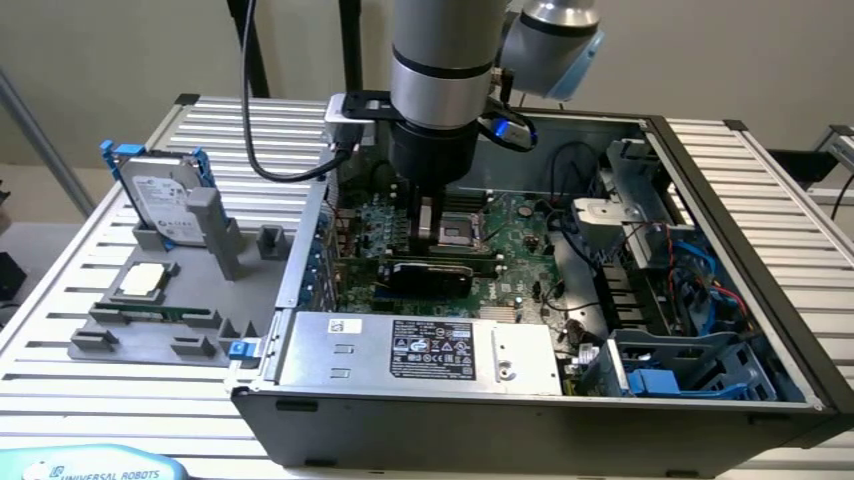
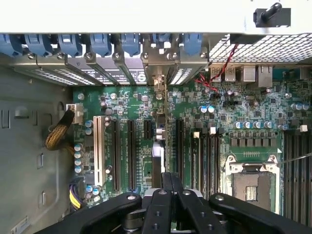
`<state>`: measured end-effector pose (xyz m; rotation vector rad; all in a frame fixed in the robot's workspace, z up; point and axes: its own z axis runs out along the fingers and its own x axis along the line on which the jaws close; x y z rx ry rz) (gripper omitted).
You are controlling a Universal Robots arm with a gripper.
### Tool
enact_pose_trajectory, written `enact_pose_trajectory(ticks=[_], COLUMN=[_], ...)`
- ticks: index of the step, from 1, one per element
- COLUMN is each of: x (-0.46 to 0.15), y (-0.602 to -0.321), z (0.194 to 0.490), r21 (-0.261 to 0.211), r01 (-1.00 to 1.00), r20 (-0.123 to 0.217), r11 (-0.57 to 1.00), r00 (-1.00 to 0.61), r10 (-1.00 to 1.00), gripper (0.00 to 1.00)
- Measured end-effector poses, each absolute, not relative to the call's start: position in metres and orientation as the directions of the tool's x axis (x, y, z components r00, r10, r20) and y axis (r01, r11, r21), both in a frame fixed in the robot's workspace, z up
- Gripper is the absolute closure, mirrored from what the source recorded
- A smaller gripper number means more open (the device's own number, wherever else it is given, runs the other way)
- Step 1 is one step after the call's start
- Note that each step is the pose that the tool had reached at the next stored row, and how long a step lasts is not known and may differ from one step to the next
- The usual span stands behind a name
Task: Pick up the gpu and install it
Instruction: 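Press down on the gpu until it lock into place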
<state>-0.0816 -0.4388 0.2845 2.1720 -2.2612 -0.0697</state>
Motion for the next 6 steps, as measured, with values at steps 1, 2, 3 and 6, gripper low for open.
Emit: enact_pose_trajectory(ticks=[1, 2, 3, 6], x=[-0.0816, -0.0816, -0.0816, -0.0816], y=[-0.4388, -0.4388, -0.4388, -0.4388], z=[0.2845, 0.2845, 0.2846, 0.2846], r21=[0.036, 0.036, 0.036, 0.036], r01=[-0.999, -0.999, -0.999, -0.999], r20=[-0.027, -0.027, -0.027, -0.027], r11=[0.040, 0.040, 0.040, 0.040], r00=[-0.041, -0.041, -0.041, -0.041], r10=[-0.999, -0.999, -0.999, -0.999], gripper=[0.89, 0.89, 0.89, 0.89])
